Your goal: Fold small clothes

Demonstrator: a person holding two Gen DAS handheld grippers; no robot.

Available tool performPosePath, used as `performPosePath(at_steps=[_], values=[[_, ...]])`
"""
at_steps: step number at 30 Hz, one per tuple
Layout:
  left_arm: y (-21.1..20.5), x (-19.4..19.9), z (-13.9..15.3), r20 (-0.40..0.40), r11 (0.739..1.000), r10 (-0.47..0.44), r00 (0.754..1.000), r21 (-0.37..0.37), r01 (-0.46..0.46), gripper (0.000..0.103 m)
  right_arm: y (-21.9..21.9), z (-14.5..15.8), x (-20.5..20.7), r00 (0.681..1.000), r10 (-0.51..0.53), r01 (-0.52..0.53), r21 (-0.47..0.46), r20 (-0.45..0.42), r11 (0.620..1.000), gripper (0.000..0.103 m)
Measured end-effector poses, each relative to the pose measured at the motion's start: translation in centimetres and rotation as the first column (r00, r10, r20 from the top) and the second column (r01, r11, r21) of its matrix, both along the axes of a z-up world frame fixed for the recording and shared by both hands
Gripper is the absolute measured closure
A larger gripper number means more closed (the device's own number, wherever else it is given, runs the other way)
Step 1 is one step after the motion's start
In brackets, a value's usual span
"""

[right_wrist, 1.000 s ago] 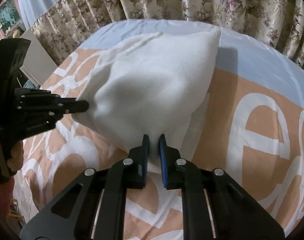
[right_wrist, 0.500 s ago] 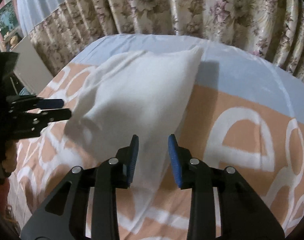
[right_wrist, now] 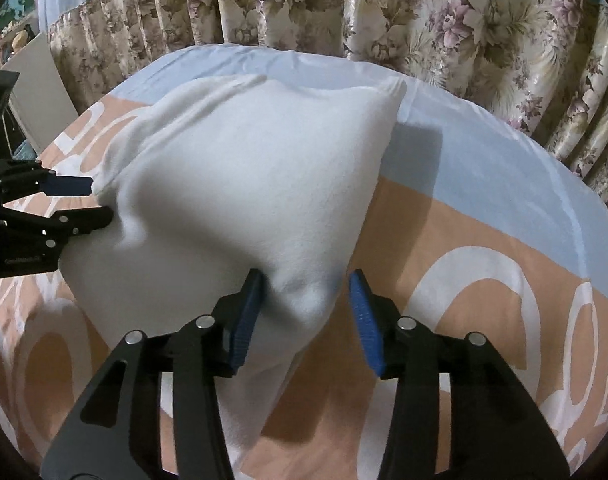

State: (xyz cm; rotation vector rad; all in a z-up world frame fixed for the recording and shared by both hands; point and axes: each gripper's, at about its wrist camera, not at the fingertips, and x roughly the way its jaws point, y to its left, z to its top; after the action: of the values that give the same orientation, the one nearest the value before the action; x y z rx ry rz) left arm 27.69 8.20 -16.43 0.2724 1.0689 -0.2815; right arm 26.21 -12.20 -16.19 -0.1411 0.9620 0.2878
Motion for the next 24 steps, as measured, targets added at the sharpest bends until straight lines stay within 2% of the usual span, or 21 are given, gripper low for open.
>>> performPosePath(at_steps=[3,5,7,14,16,21,24], values=[[0.0,0.0,0.5,-0.011,1.0,0.012,1.0,-0.007,-0.012,0.045,0.0,0.6,-0.3,1.0,0.007,-0.007,0.006,-0.001,1.0,0.057],[-0.1,-0.3,1.1,-0.005,1.0,0.021,1.0,-0.004,-0.021,0.04,-0.1,1.3,-0.6,1.0,0.011,-0.011,0.026,0.001,1.0,0.055],[-0.3,-0.8,1.7,0.01,1.0,0.025,1.0,0.006,-0.025,0.024,-0.2,2.0,-1.0,1.0,0.007,-0.008,0.054,0.002,0.999,0.053],[0.0,-1.9,3.4,0.03,0.999,0.035,0.999,-0.012,-0.034,0.013,-0.9,3.7,-3.1,1.0,-0.005,0.003,0.105,0.019,0.994,0.013],[0.2,-2.1,3.8,0.027,0.999,0.036,0.999,-0.029,-0.035,0.011,-1.6,3.8,-3.6,0.999,-0.042,0.038,0.132,0.028,0.991,0.004],[0.5,-2.5,4.0,0.02,0.998,0.04,0.999,-0.044,-0.039,0.009,-3.8,3.0,-3.5,0.99,-0.13,0.137,0.256,-0.047,0.957,0.003],[0.7,-2.4,3.7,0.011,0.998,0.041,0.999,-0.048,-0.04,0.009,-4.5,2.6,-3.3,0.983,-0.172,0.185,0.286,-0.068,0.94,0.003]])
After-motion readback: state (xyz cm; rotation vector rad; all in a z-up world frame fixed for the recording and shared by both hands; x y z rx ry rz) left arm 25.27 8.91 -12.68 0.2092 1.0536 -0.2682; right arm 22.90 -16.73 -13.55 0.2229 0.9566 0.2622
